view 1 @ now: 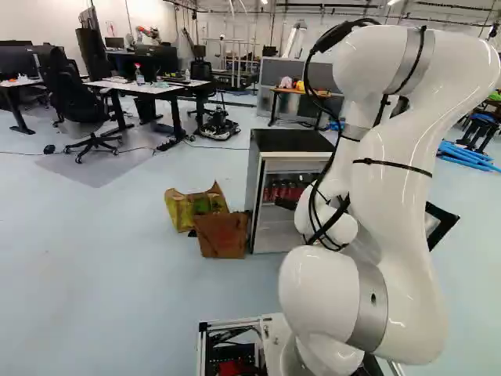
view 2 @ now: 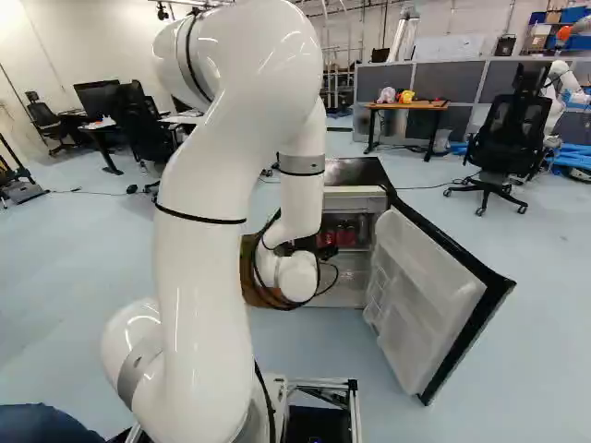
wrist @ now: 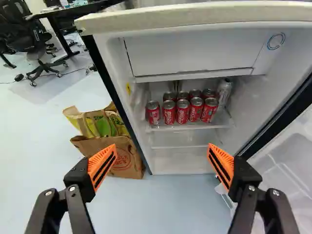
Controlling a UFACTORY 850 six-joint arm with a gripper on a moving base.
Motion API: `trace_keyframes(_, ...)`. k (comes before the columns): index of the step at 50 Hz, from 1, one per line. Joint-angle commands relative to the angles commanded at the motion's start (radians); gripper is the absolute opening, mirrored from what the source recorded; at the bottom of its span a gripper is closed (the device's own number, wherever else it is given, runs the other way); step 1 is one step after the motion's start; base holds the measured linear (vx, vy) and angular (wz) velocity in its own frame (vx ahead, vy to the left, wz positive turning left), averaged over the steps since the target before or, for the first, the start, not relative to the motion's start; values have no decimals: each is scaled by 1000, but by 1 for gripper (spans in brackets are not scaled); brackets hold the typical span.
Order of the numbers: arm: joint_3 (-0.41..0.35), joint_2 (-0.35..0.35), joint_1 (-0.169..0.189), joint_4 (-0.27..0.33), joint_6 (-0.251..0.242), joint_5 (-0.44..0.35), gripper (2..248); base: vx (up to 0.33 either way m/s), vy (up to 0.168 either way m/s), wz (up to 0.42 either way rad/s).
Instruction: Grab a drink from the fridge
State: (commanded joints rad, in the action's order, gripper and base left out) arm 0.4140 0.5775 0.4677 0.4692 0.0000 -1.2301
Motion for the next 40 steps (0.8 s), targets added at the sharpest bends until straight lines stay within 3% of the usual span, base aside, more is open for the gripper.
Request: trace_keyframes(40, 124, 180, 7, 0, 0, -29, 247, 0, 0, 0)
